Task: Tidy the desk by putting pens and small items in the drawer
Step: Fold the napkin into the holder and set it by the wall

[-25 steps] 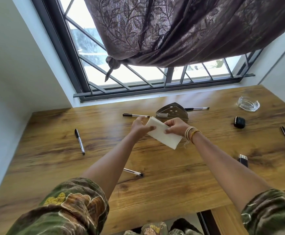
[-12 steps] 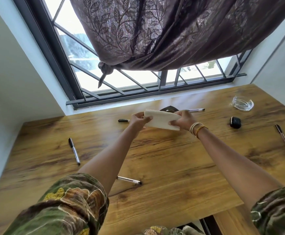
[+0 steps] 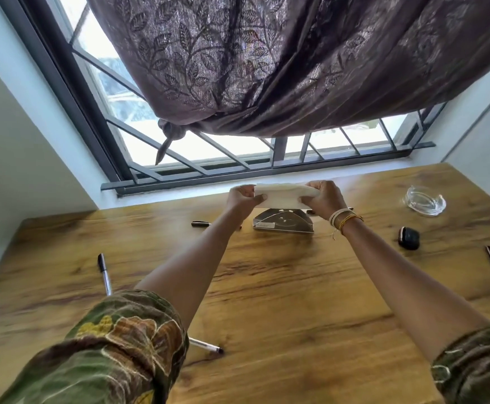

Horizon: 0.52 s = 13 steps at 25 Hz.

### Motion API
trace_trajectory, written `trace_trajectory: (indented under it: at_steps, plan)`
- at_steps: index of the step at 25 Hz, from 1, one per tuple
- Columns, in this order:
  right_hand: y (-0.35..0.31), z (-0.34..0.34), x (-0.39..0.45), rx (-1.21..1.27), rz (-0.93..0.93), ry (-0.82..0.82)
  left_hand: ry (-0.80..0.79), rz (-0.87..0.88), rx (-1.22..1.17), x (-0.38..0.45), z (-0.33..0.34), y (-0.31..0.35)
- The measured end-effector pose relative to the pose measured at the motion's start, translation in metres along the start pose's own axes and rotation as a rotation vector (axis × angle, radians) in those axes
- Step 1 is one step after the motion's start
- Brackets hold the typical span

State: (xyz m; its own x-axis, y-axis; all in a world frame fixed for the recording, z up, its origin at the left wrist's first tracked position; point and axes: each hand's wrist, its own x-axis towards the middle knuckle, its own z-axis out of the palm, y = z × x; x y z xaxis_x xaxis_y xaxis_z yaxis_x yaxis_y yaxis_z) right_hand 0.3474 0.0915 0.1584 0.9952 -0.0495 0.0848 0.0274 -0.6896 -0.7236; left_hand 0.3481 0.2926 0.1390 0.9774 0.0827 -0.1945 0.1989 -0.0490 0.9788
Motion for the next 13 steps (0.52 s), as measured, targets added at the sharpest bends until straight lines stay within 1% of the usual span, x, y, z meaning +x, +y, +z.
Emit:
trace_trajectory:
  at_steps: [2,6,10,13]
  plan:
    - [0.006,0.001,0.003,0.008,-0.001,-0.012,0.008,0.006,0.028,0.002,0.004,-0.001]
    - [0.019,0.005,0.000,-0.058,-0.042,-0.057,-0.024,-0.019,0.095,0.018,0.005,-0.027]
    - [0.035,0.015,-0.002,-0.093,-0.019,-0.085,-0.014,-0.050,0.250,0.024,0.002,-0.052]
    - [0.045,0.023,-0.002,-0.111,0.008,-0.089,-0.019,-0.044,0.340,0.020,0.003,-0.057]
